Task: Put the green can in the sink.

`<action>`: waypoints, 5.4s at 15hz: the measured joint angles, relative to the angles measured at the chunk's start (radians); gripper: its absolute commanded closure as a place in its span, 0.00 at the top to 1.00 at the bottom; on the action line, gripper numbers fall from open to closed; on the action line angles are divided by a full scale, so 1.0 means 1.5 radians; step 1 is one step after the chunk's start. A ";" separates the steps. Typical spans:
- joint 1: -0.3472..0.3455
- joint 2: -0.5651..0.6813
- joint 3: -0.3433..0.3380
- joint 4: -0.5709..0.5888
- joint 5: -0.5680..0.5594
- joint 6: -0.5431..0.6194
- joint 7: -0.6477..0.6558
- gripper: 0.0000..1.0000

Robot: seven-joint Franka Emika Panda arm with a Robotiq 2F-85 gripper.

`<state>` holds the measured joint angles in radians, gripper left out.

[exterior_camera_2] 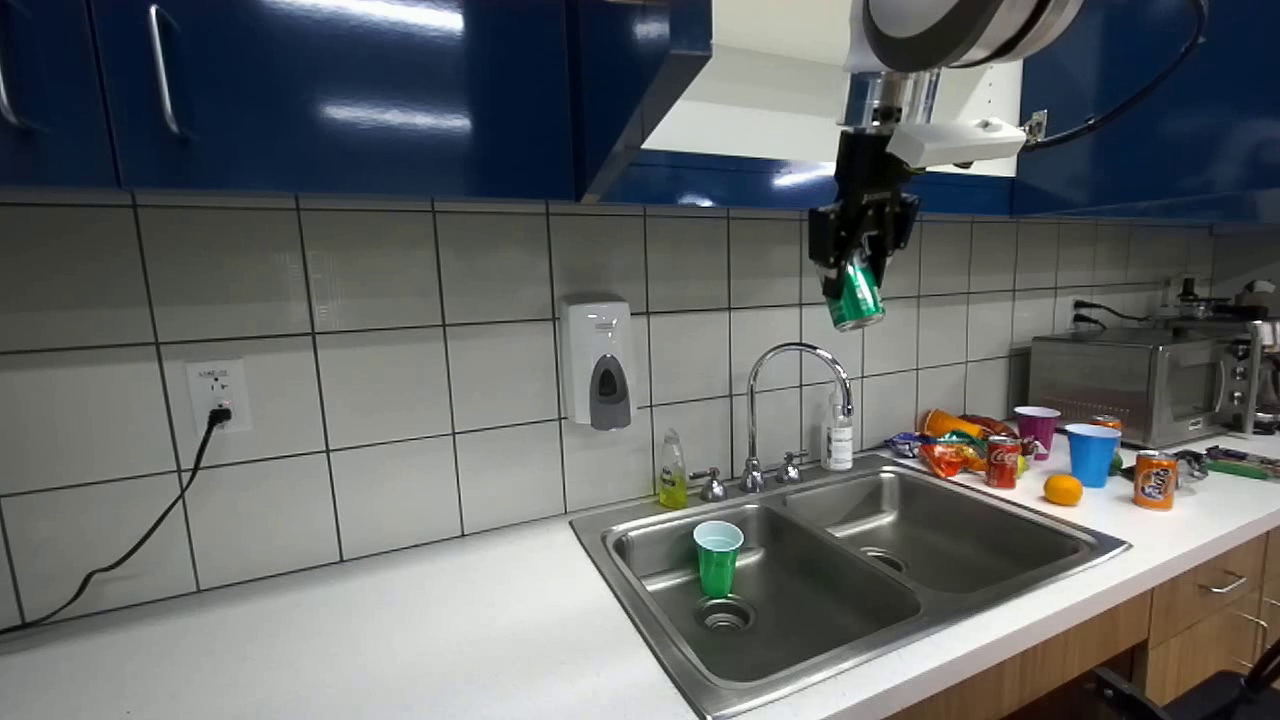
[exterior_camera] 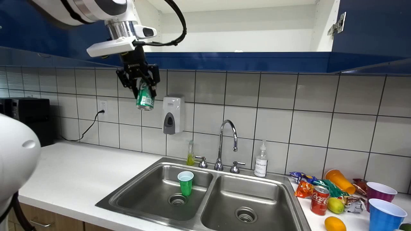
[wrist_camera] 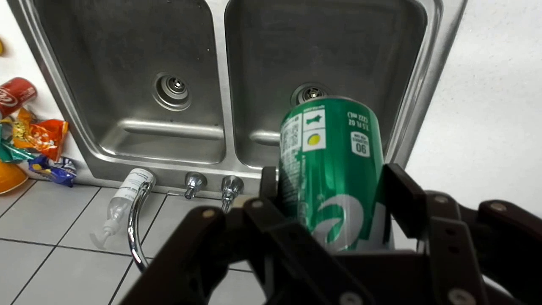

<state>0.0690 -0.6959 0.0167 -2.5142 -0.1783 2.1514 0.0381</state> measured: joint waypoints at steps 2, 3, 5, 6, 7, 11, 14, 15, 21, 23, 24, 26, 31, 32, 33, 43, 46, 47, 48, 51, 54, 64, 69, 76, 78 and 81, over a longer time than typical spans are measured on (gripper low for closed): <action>-0.003 0.000 -0.007 -0.031 0.000 0.018 0.000 0.39; -0.005 0.000 -0.012 -0.046 0.000 0.026 -0.001 0.39; -0.012 0.003 -0.019 -0.072 0.000 0.040 -0.001 0.39; -0.016 0.006 -0.021 -0.084 0.000 0.048 -0.001 0.39; -0.019 0.010 -0.023 -0.094 0.000 0.056 -0.002 0.39; -0.026 0.046 -0.024 -0.128 -0.002 0.113 -0.002 0.39; -0.033 0.087 -0.024 -0.148 -0.006 0.181 -0.002 0.39; -0.035 0.103 -0.024 -0.154 -0.008 0.207 -0.002 0.39; -0.059 0.222 -0.016 -0.169 -0.034 0.368 -0.002 0.39; -0.069 0.264 -0.014 -0.169 -0.044 0.416 -0.002 0.39; -0.074 0.284 -0.012 -0.169 -0.049 0.437 -0.002 0.39; -0.086 0.322 -0.009 -0.168 -0.065 0.477 0.000 0.39; -0.105 0.396 -0.007 -0.156 -0.105 0.529 0.015 0.64; -0.106 0.401 -0.007 -0.153 -0.106 0.530 0.015 0.64; -0.106 0.403 -0.007 -0.151 -0.106 0.530 0.015 0.64; -0.106 0.404 -0.007 -0.149 -0.107 0.530 0.016 0.64; -0.106 0.404 -0.007 -0.149 -0.107 0.530 0.016 0.64; -0.106 0.404 -0.007 -0.149 -0.107 0.530 0.016 0.64; -0.106 0.404 -0.007 -0.149 -0.107 0.530 0.016 0.64; -0.106 0.404 -0.007 -0.149 -0.107 0.530 0.016 0.64; -0.106 0.404 -0.007 -0.149 -0.107 0.530 0.016 0.64; -0.106 0.404 -0.007 -0.149 -0.107 0.530 0.016 0.64; -0.106 0.404 -0.007 -0.149 -0.107 0.530 0.016 0.64; -0.106 0.404 -0.007 -0.149 -0.107 0.530 0.016 0.39; -0.106 0.404 -0.007 -0.149 -0.107 0.530 0.016 0.39; -0.106 0.414 -0.008 -0.149 -0.107 0.540 0.016 0.39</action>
<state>-0.0896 -0.0757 0.0051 -2.7379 -0.3392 2.9607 0.0618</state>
